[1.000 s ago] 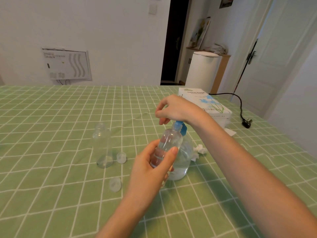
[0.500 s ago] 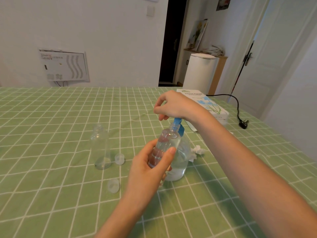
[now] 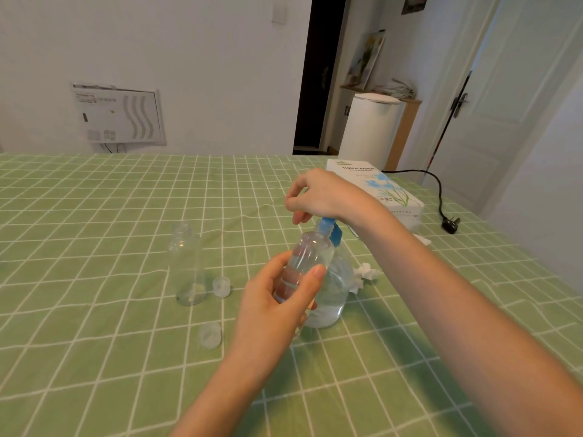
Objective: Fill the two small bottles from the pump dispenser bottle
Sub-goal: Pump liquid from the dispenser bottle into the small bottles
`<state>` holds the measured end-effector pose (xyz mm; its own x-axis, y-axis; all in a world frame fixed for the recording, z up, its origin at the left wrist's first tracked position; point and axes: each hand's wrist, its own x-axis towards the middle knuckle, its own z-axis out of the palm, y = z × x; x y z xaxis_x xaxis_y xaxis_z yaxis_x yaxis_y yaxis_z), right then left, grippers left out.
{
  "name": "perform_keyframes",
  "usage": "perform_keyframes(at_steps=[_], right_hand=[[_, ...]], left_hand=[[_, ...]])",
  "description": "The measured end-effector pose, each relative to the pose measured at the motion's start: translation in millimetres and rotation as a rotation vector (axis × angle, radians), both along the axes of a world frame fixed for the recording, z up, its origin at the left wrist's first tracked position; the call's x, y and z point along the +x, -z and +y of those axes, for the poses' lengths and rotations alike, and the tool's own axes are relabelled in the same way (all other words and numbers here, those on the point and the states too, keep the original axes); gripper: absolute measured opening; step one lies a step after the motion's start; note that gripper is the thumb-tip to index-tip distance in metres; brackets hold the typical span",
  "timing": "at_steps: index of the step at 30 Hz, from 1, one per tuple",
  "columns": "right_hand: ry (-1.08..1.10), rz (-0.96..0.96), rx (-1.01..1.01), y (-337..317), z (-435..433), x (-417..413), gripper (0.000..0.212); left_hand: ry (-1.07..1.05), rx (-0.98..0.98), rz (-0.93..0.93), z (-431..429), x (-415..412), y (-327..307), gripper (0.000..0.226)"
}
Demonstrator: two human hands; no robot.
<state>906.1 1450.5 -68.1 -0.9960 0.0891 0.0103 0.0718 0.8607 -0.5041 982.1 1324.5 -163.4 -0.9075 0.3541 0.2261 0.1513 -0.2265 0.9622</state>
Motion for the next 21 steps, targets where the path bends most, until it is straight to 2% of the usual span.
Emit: perform_keyframes(at_steps=[8, 15, 19, 21], right_hand=[[0.011, -0.002, -0.029, 3.7, 0.3, -0.1, 0.016], [0.021, -0.046, -0.366, 2.8, 3.9, 3.0, 0.024], [0.047, 0.002, -0.392, -1.7, 3.8, 3.2, 0.022], [0.046, -0.003, -0.431, -2.5, 4.2, 3.7, 0.021]], left_hand=[[-0.024, -0.038, 0.037, 1.5, -1.3, 6.2, 0.031], [-0.102, -0.061, 0.072, 6.0, -0.7, 5.8, 0.036], [-0.144, -0.091, 0.098, 8.8, -2.0, 5.2, 0.042], [-0.175, -0.117, 0.113, 9.5, -2.3, 5.0, 0.037]])
